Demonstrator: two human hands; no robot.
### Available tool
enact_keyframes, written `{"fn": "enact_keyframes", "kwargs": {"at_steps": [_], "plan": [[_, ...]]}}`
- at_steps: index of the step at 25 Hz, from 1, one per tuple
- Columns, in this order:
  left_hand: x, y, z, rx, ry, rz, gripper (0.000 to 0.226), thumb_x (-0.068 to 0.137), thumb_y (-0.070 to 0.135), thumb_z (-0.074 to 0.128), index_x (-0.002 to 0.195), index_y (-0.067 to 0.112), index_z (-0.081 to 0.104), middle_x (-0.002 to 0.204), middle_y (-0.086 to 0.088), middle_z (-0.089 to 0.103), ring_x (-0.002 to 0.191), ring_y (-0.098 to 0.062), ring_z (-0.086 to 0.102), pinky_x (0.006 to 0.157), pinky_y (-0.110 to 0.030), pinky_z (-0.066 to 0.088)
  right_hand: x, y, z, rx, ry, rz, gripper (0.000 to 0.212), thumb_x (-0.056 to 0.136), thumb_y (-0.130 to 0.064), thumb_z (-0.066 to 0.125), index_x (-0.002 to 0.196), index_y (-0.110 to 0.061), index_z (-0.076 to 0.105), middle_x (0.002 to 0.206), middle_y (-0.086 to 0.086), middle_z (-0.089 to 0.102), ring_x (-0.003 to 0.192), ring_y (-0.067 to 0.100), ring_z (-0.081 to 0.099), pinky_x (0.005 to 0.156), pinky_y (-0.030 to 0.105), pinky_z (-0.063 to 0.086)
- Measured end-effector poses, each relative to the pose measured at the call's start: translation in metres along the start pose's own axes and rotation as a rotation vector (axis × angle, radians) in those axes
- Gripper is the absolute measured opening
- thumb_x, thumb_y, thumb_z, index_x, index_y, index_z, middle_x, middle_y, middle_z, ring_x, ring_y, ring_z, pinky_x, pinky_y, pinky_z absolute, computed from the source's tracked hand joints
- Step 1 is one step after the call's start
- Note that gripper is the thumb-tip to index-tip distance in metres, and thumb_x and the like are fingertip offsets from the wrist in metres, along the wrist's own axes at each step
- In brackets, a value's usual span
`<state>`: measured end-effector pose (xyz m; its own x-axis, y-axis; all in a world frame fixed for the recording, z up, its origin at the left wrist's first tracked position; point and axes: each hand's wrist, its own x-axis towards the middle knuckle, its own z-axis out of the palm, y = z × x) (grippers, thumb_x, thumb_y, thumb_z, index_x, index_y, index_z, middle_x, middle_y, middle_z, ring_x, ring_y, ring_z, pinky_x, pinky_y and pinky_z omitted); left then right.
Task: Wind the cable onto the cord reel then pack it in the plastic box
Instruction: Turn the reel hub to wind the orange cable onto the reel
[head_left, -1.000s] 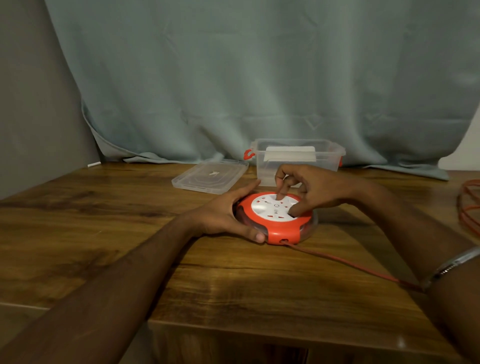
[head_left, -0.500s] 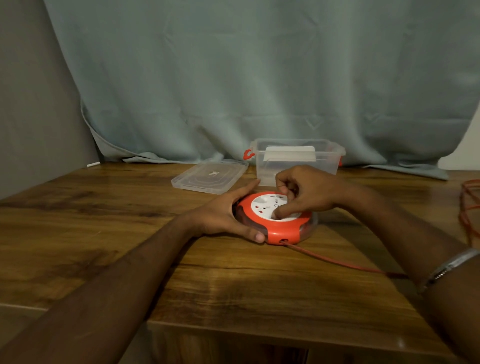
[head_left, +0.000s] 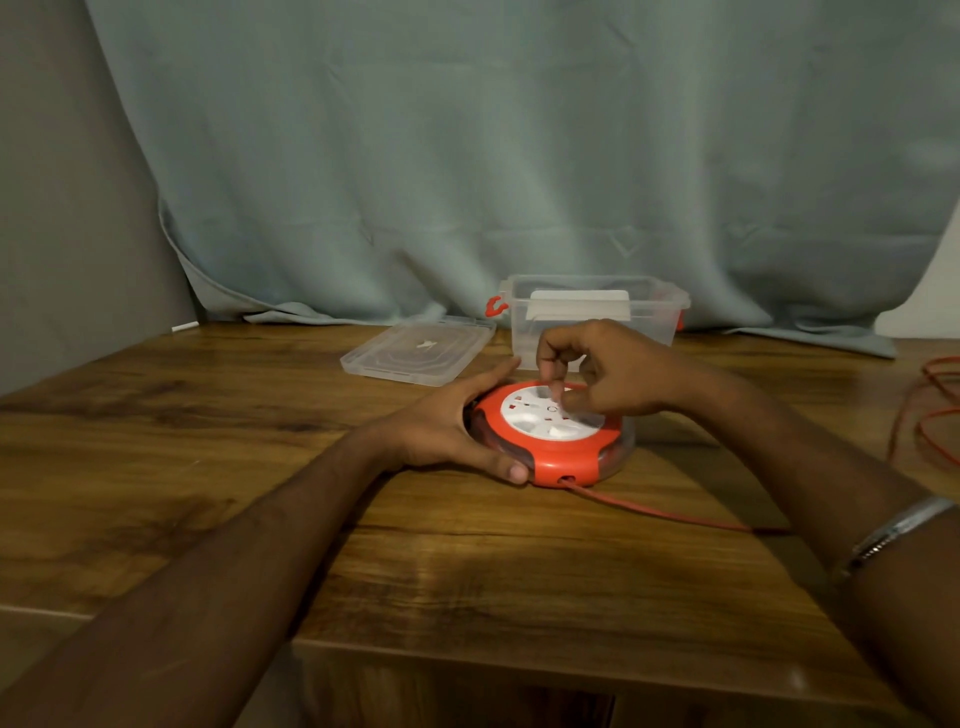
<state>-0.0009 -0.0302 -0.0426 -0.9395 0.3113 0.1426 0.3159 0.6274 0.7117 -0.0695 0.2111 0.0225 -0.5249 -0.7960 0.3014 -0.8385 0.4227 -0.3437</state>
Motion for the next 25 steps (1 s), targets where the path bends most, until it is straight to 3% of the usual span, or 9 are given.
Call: {"fn": "enact_keyframes", "kwargs": {"at_steps": [3, 5, 9, 13, 17, 19, 23, 25], "plan": [[0.000, 0.001, -0.001, -0.006, -0.018, -0.015, 0.138, 0.049, 0.062, 0.098, 0.162, 0.049, 0.020, 0.157, 0.025, 0.039, 0.133, 0.014, 0.042, 0.108, -0.012, 0.038, -0.002, 0.006, -0.007, 0.073, -0.081, 0.029, 0.039, 0.070, 0.011, 0.073, 0.100, -0.010, 0.063, 0.102, -0.006, 0.076, 0.063, -0.013, 0.060, 0.052, 0.010, 0.044], [0.000, 0.001, -0.002, -0.008, -0.016, -0.013, 0.137, 0.051, 0.060, 0.098, 0.162, 0.048, 0.020, 0.157, 0.025, 0.039, 0.131, 0.018, 0.041, 0.104, -0.006, 0.037, -0.002, 0.011, -0.009, 0.106, -0.158, 0.083, 0.042, 0.072, 0.011, 0.075, 0.103, -0.014, 0.061, 0.114, -0.004, 0.077, 0.057, -0.010, 0.059, 0.051, 0.011, 0.044], [-0.001, 0.002, -0.001, -0.005, -0.016, -0.013, 0.134, 0.054, 0.054, 0.097, 0.163, 0.045, 0.019, 0.157, 0.024, 0.038, 0.133, 0.015, 0.042, 0.102, -0.004, 0.037, 0.000, 0.017, -0.011, 0.150, -0.196, 0.130, 0.046, 0.077, 0.008, 0.079, 0.103, -0.021, 0.055, 0.124, 0.005, 0.074, 0.060, -0.022, 0.059, 0.049, 0.006, 0.044], [-0.002, 0.003, -0.001, 0.004, -0.020, -0.013, 0.134, 0.055, 0.055, 0.096, 0.163, 0.046, 0.017, 0.163, 0.019, 0.035, 0.142, 0.000, 0.040, 0.111, -0.015, 0.036, -0.001, 0.021, -0.011, 0.125, -0.179, 0.153, 0.051, 0.074, -0.010, 0.091, 0.102, -0.026, 0.051, 0.116, 0.002, 0.077, 0.058, -0.013, 0.060, 0.051, 0.010, 0.044], [-0.001, 0.003, -0.001, 0.011, -0.010, -0.013, 0.135, 0.054, 0.057, 0.096, 0.163, 0.048, 0.017, 0.163, 0.018, 0.035, 0.145, -0.005, 0.039, 0.119, -0.028, 0.035, -0.002, 0.018, -0.008, 0.081, -0.153, 0.149, 0.050, 0.070, -0.025, 0.095, 0.100, -0.027, 0.053, 0.104, -0.001, 0.077, 0.061, -0.015, 0.060, 0.051, 0.009, 0.044], [-0.002, 0.003, -0.001, 0.015, -0.008, -0.017, 0.135, 0.054, 0.057, 0.096, 0.163, 0.048, 0.017, 0.163, 0.018, 0.036, 0.144, -0.005, 0.040, 0.119, -0.028, 0.036, -0.002, 0.015, -0.006, 0.042, -0.137, 0.128, 0.047, 0.070, -0.030, 0.094, 0.096, -0.025, 0.056, 0.095, -0.001, 0.076, 0.064, -0.011, 0.062, 0.054, 0.013, 0.044], [-0.001, 0.002, -0.001, 0.013, -0.001, -0.015, 0.135, 0.054, 0.055, 0.097, 0.163, 0.047, 0.018, 0.161, 0.019, 0.038, 0.143, -0.002, 0.041, 0.118, -0.024, 0.035, 0.000, 0.010, -0.003, -0.051, -0.107, 0.087, 0.035, 0.071, -0.035, 0.092, 0.082, -0.025, 0.060, 0.084, 0.001, 0.072, 0.078, 0.012, 0.067, 0.063, 0.033, 0.049], [-0.001, 0.002, -0.001, 0.020, 0.000, -0.014, 0.135, 0.055, 0.055, 0.098, 0.163, 0.046, 0.018, 0.162, 0.019, 0.036, 0.144, -0.002, 0.039, 0.120, -0.026, 0.034, 0.000, 0.009, -0.002, -0.070, -0.106, 0.083, 0.034, 0.073, -0.037, 0.090, 0.074, -0.024, 0.059, 0.073, -0.008, 0.067, 0.075, 0.007, 0.064, 0.059, 0.032, 0.045]]}}
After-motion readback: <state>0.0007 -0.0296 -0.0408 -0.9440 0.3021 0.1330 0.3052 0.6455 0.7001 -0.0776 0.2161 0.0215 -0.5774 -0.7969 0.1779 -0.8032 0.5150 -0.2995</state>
